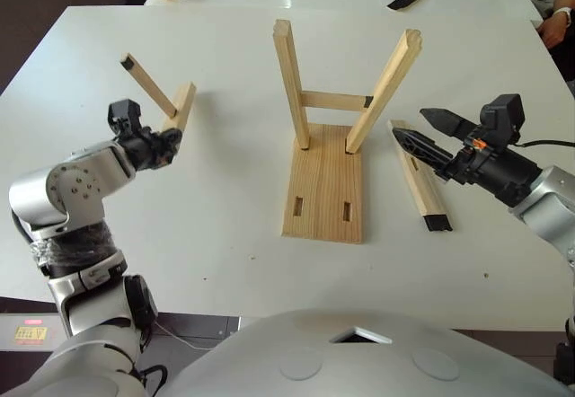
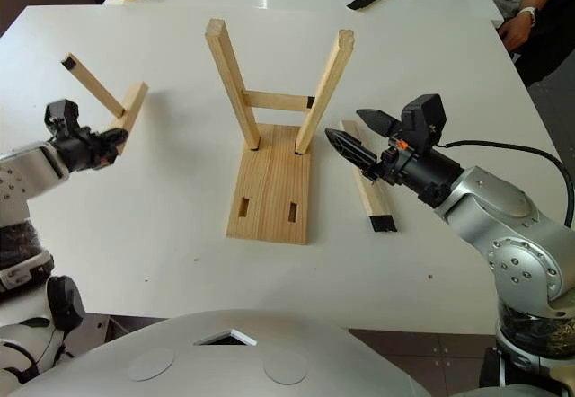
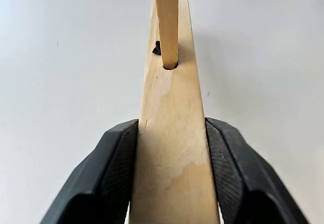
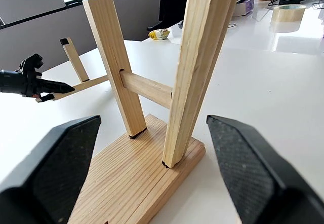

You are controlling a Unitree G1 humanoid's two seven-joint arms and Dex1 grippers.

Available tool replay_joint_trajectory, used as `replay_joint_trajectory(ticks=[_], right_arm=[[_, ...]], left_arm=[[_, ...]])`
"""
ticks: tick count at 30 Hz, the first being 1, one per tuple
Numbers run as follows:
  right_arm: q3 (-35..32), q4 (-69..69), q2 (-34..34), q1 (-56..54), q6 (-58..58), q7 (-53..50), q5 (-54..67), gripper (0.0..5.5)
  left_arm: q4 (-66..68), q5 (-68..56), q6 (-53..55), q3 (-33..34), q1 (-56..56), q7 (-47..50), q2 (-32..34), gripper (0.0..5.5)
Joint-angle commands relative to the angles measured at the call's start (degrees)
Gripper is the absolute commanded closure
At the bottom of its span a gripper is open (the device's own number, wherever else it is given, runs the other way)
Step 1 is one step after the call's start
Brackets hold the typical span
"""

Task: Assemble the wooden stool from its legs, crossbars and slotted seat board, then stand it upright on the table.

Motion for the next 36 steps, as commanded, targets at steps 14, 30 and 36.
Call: replay_joint_trajectory(ticks=[14, 30, 36], right_arm=[[-7.0, 11.5, 1.2, -14.0, -2.1, 8.3, 10.4, 1.64], [2.1, 21.9, -11.0, -36.4, 11.0, 30.1, 17.6, 1.64], [7.1, 25.3, -10.2, -42.3, 13.1, 35.0, 14.2, 1.64]], left_arm=[[-14.2, -22.9, -15.2, 1.0, -12.1, -20.9, -5.5, 3.49], [-22.6, -41.3, -13.7, -10.4, -5.6, -34.0, 1.2, 3.49], [-25.3, -43.2, -14.9, -13.4, -2.7, -34.3, 1.5, 3.49]])
